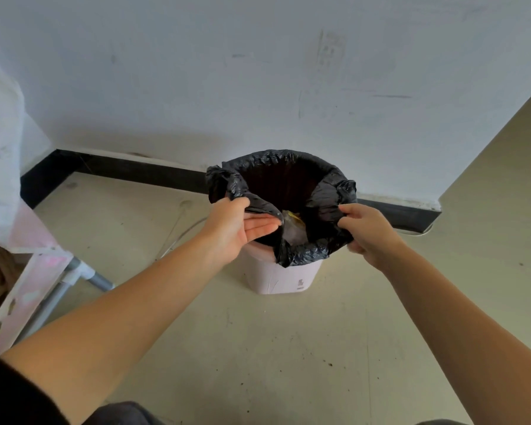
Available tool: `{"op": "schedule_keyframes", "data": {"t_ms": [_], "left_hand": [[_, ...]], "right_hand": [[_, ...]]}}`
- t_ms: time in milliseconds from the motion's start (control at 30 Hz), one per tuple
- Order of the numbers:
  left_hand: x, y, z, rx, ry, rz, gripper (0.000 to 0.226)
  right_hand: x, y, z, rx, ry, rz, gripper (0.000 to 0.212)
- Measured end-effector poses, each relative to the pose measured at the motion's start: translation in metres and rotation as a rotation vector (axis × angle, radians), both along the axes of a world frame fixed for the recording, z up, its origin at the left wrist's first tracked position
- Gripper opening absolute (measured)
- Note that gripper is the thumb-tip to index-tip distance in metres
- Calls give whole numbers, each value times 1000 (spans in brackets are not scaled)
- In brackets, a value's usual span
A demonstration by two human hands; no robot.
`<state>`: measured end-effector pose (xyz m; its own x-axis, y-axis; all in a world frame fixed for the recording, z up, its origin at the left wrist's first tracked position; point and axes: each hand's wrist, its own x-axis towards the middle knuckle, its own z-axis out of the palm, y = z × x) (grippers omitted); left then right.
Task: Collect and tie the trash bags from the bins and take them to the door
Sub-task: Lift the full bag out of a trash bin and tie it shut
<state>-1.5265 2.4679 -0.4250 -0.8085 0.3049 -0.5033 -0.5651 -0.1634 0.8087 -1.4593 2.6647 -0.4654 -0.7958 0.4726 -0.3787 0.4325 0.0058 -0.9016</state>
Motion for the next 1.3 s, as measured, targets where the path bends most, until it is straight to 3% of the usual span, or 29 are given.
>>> {"op": "schedule_keyframes", "data": {"t_ms": [100,200,300,400,567,633,800,933,1067,1200,1300], "left_hand": [[1,-8,-3,101,-121,34,27],[22,-7,-9,125,-266,-93,32],[35,4,-16,30,-240,-268,32],[34,9,-17,-10,-163,-293,28],[24,-5,-27,408,-313,-176,43],[21,-9,-31,473,-328,-78,44],[13,-12,-36,231,-263,-10,43],[24,-15,-36,157,-251,-132,44],[44,-16,-43,117,-236,-279,41],[53,-11,-44,34,-151,-321,30],[60,-9,-37,-253,29,-499,41]], "right_hand": [[3,6,9,-194,-20,-29,29],[7,6,10,-241,-82,-6,26],[12,-1,10,-167,-93,103,21],[15,1,12,-28,-104,220,23],[23,26,6,125,-271,348,41],[24,32,4,147,-273,313,41],[27,29,-2,57,-132,64,46],[36,27,-9,-79,-71,-130,50],[52,28,-18,-385,-78,-117,45],[63,29,-19,-641,-173,-57,23],[64,21,-22,-512,-243,144,22]]}}
